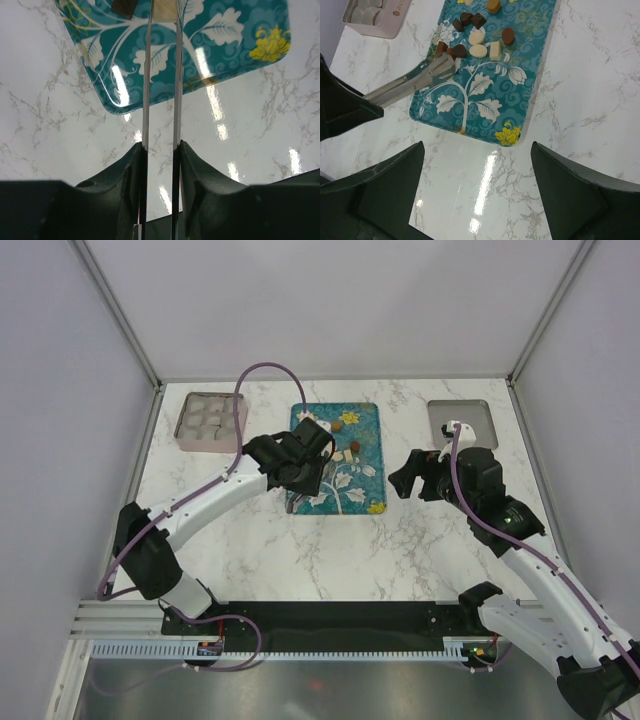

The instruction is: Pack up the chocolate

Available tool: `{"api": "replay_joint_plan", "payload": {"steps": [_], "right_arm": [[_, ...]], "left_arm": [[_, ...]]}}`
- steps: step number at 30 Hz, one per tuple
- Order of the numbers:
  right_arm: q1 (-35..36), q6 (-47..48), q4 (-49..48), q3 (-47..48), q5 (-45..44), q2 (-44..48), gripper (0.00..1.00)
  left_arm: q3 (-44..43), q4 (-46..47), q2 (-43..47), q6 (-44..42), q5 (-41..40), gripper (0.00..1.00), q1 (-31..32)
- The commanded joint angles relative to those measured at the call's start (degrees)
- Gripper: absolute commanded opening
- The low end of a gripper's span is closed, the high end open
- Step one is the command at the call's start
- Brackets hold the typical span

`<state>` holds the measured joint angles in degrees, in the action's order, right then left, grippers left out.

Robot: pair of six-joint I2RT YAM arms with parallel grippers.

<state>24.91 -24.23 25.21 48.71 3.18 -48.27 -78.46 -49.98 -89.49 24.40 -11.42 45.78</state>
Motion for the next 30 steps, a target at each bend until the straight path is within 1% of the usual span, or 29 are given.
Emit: {"api": "replay_joint_plan", "payload": {"steps": [1,2,5,8,9,11,12,14,15,17,18,21,26,30], "right_arm": [[-0.03,-0.56,-0.69,2.27,0.69,1.07,0.96],[-0.03,-0.56,-0.60,2.27,0.77,1.07,0.96],[-0.03,-0.73,-0.60,2.36,0.86,1.16,0.96],[-0.03,-0.91,-0.69,2.36,1.13,1.07,0.96],[-0.03,-1.00,-0.69,2.44,1.30,0.99,0.96],[-0.03,-1.00,-0.78,2.44,1.56,0.64,0.96],[-0.03,-1.00,-0.87,2.44,1.83,0.37,0.96],[-0.03,-0.82,-1.30,2.44,1.83,-0.33,0.96],[-0.03,-0.73,-1.39,2.44,2.00,-0.51,0.96],[-0.03,-0.73,-1.92,2.44,2.00,-1.21,0.96],[-0.03,-0.73,-2.01,2.44,1.92,-1.39,0.96],[-0.03,-0.64,-2.54,2.53,2.18,-2.44,0.96],[0.05,-0.38,-2.80,2.80,1.39,-3.67,0.96],[-0.03,-0.03,-2.89,2.71,0.42,-4.02,0.96]], "left_arm": [[-8.10,-2.14,0.30,-3.22,-1.40,0.35,-0.95],[-11.08,-3.10,-0.32,-4.09,-1.59,0.35,-1.39],[-16.35,-4.42,-2.69,-5.85,-1.76,0.35,-4.29],[-19.45,-4.60,-4.45,-7.26,-1.77,0.34,-9.55],[-21.37,-4.52,-4.98,-7.61,-1.33,0.34,-12.96],[-24.27,-4.25,-6.65,-8.49,-1.50,0.34,-16.41],[-25.25,-3.99,-7.18,-8.93,-1.41,0.34,-19.73],[-27.44,-3.20,-8.58,-9.81,-1.59,0.34,-22.91],[-28.15,-2.24,-10.07,-9.99,-1.85,0.33,-25.63],[-29.73,-1.36,-11.92,-10.43,-1.76,0.33,-28.19],[-30.43,-0.83,-13.85,-10.43,-0.63,0.33,-30.72],[-32.98,-0.04,-17.63,-10.43,1.22,0.33,-34.77],[-37.20,1.02,-22.65,-11.31,2.19,0.33,-38.39],[-38.53,1.37,-25.81,-11.83,2.63,0.33,-39.63]]}}
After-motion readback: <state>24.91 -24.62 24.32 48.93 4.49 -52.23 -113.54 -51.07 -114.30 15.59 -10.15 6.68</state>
